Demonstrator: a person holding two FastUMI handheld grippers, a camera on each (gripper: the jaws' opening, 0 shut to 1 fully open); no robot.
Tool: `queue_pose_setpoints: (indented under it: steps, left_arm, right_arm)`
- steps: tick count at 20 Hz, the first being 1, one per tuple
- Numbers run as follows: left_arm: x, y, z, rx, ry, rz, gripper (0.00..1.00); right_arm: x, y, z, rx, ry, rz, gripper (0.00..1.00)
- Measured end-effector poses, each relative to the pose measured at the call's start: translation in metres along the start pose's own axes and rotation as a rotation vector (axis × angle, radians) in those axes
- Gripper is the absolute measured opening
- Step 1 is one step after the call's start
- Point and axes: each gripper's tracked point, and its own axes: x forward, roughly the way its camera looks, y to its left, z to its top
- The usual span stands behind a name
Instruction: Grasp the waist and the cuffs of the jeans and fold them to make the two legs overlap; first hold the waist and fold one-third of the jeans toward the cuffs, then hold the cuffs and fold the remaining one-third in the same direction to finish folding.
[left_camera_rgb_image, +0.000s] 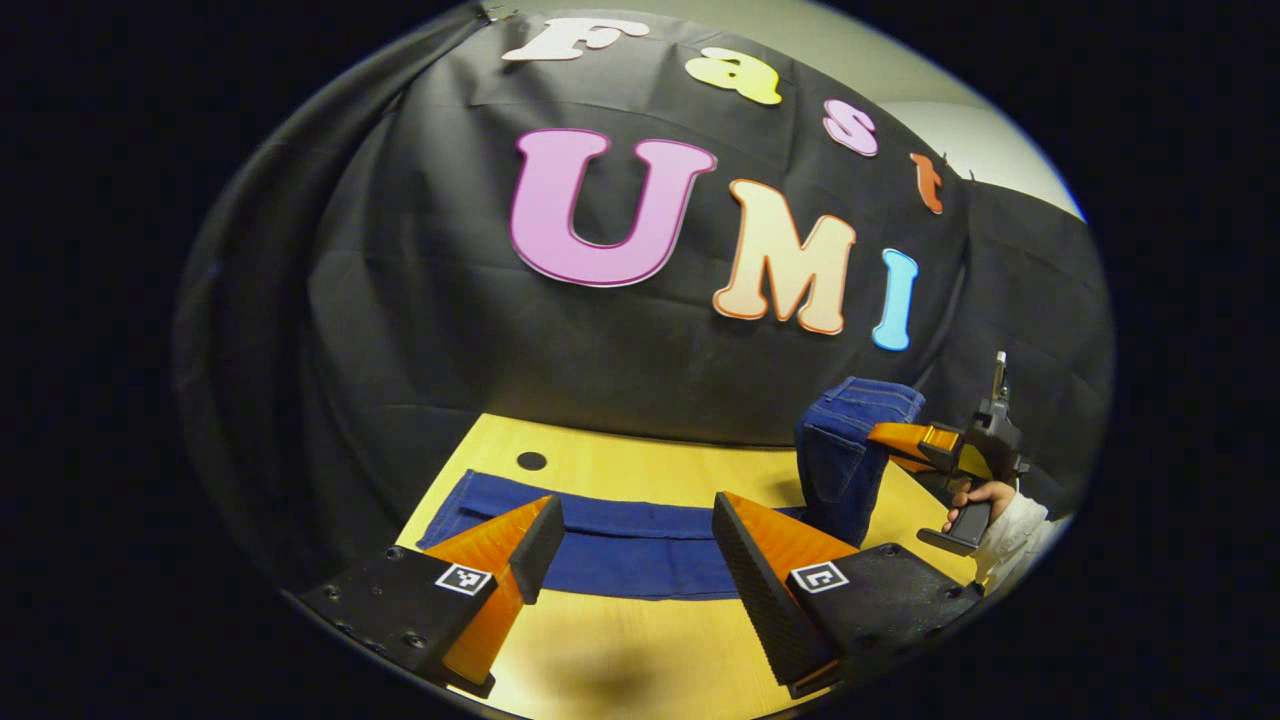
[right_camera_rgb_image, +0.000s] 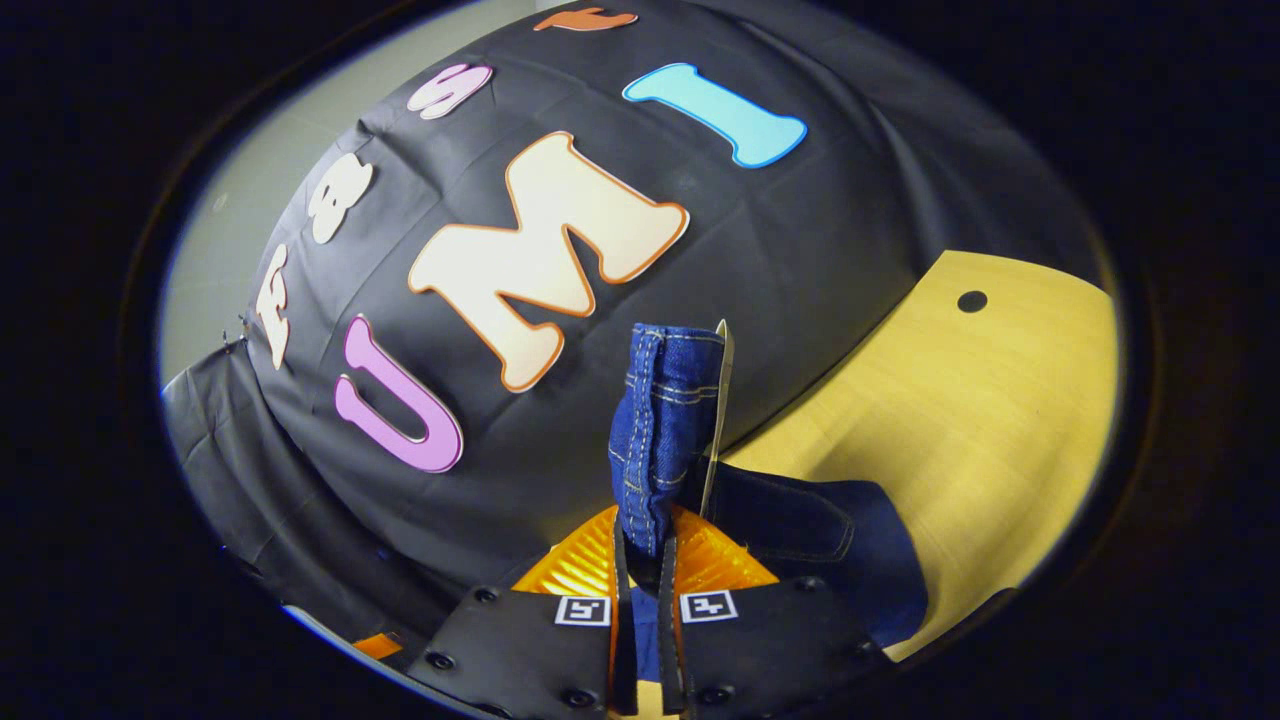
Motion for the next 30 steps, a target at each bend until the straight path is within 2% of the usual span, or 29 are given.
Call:
queue_pose_setpoints:
  steps: [9, 13, 14, 16, 17, 18, 19, 21, 22, 23, 24, 25, 27, 30]
  left_arm:
    - [-0.006, 0.046, -0.016, -0.038, 0.036, 0.060, 0.96]
    - [0.003, 0.065, -0.026, -0.083, 0.060, 0.090, 0.95]
    - [0.005, 0.071, -0.030, -0.100, 0.065, 0.100, 0.96]
    - [0.007, 0.077, -0.033, -0.135, 0.071, 0.106, 0.95]
    - [0.009, 0.079, -0.036, -0.150, 0.077, 0.107, 0.95]
    - [0.011, 0.081, -0.039, -0.165, 0.083, 0.107, 0.96]
    - [0.015, 0.080, -0.042, -0.181, 0.086, 0.101, 0.96]
    - [0.023, 0.080, -0.050, -0.220, 0.096, 0.089, 0.96]
    - [0.028, 0.080, -0.054, -0.245, 0.103, 0.083, 0.96]
    - [0.033, 0.080, -0.059, -0.275, 0.111, 0.076, 0.96]
    - [0.038, 0.082, -0.063, -0.310, 0.117, 0.076, 0.96]
    - [0.046, 0.086, -0.069, -0.344, 0.121, 0.082, 0.96]
    - [0.060, 0.088, -0.079, -0.444, 0.136, 0.078, 0.96]
    - [0.080, 0.086, -0.097, -0.657, 0.169, 0.069, 0.96]
  right_arm:
    - [0.019, -0.005, -0.116, -0.101, 0.185, -0.044, 0.11]
    - [0.018, -0.013, -0.148, -0.105, 0.252, -0.055, 0.14]
    - [0.018, -0.012, -0.154, -0.109, 0.267, -0.050, 0.11]
    - [0.016, 0.001, -0.166, -0.079, 0.304, 0.005, 0.19]
    - [0.011, 0.011, -0.170, -0.054, 0.324, 0.048, 0.18]
    - [0.007, 0.019, -0.174, -0.050, 0.337, 0.077, 0.34]
    - [0.004, 0.020, -0.171, -0.069, 0.328, 0.089, 0.51]
    - [-0.002, 0.021, -0.155, -0.139, 0.278, 0.098, 1.00]
    - [-0.006, 0.023, -0.140, -0.170, 0.241, 0.104, 0.88]
    - [-0.011, 0.027, -0.125, -0.196, 0.204, 0.106, 0.87]
    - [-0.015, 0.031, -0.103, -0.225, 0.156, 0.105, 0.89]
    - [-0.023, 0.032, -0.084, -0.250, 0.109, 0.101, 0.97]
    - [-0.041, 0.030, -0.045, -0.295, 0.019, 0.077, 0.97]
    - [-0.072, 0.015, 0.010, -0.306, -0.098, 0.022, 0.97]
